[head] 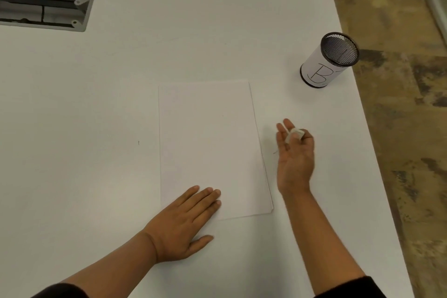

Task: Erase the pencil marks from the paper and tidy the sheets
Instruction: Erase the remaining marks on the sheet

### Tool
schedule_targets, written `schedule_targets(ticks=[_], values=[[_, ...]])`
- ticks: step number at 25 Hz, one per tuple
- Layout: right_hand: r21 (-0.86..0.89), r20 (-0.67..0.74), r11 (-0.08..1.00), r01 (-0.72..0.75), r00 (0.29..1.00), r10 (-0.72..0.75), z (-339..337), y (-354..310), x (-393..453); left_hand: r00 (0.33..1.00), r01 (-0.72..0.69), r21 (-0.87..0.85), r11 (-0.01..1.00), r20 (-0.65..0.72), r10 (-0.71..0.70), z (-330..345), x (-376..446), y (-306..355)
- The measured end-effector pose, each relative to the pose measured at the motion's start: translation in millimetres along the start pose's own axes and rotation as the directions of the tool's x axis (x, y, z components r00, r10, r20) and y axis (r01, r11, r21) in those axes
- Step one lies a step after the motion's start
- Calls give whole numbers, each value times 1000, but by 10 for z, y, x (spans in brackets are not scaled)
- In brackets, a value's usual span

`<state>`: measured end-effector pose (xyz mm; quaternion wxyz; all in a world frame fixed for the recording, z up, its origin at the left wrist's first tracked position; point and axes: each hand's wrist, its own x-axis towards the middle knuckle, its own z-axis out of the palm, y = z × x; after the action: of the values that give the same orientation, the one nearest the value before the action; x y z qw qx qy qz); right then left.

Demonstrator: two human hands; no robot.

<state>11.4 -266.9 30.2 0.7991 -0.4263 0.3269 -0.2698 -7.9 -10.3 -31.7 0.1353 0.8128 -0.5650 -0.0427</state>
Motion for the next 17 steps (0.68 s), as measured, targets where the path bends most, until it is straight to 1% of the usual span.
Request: schedule_targets(ticks=[2,3,4,5,6,7,8,9,10,11,12,13,14,15,16,17], values=[[-36,144,996,-79,986,84,224,170,-192,1000,-9,0,1000,14,9,-1,-2,13],[-69,223,986,-154,961,166,332,285,-300,1000,-9,-1,1000,22,9,-9,-1,14],[-119,289,963,-240,920,265,396,399,-395,1000,-7,3,1000,29,7,-20,6,13],[-163,318,937,-310,882,348,412,483,-457,999,-5,9,1000,33,5,-28,12,14],[-165,299,922,-350,873,385,388,517,-435,999,-7,16,1000,37,6,-35,21,9],[-106,234,930,-352,900,368,332,491,-346,999,-9,21,1000,39,8,-33,24,14],[-10,133,951,-310,942,308,267,441,-203,999,-9,27,1000,39,8,-27,18,12],[73,18,970,-231,973,230,224,356,-51,999,-10,34,999,38,9,-17,12,6],[93,-72,985,-147,986,154,211,267,65,999,-14,35,999,33,13,-6,9,-1],[63,-101,994,-88,990,94,236,219,121,999,-17,28,999,30,16,1,7,-8],[19,-68,997,-73,995,74,319,223,101,999,-16,13,1000,33,16,5,4,-9],[-31,10,995,-97,995,97,439,279,24,999,-16,-7,1000,40,17,-4,7,-7],[-74,118,985,-154,980,162,569,376,-85,999,-15,-25,1000,37,16,-27,12,2],[-107,224,967,-230,942,249,721,464,-193,1000,-11,-41,999,16,12,-63,35,2],[-134,299,942,-308,894,335,868,549,-254,1000,6,-60,998,-9,-7,-105,67,-11],[-141,330,913,-383,851,408,995,611,-274,998,42,-68,997,-35,-44,-154,105,-38]])
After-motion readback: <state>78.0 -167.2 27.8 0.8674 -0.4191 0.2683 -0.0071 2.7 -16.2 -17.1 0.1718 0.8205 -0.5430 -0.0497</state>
